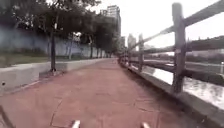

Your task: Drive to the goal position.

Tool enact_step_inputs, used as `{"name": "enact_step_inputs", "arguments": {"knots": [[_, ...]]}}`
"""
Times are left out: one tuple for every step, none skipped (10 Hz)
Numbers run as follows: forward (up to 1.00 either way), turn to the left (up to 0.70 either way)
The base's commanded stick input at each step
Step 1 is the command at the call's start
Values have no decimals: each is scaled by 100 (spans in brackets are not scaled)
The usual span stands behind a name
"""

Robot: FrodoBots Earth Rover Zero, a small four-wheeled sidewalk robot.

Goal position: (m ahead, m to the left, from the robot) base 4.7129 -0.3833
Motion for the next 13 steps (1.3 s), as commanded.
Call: {"name": "enact_step_inputs", "arguments": {"knots": [[70, 3], [70, 3], [70, 3], [70, 3], [70, 3], [70, 3], [70, 3], [70, 3], [70, 3], [70, 3], [70, 3], [70, 21], [70, 35]]}}
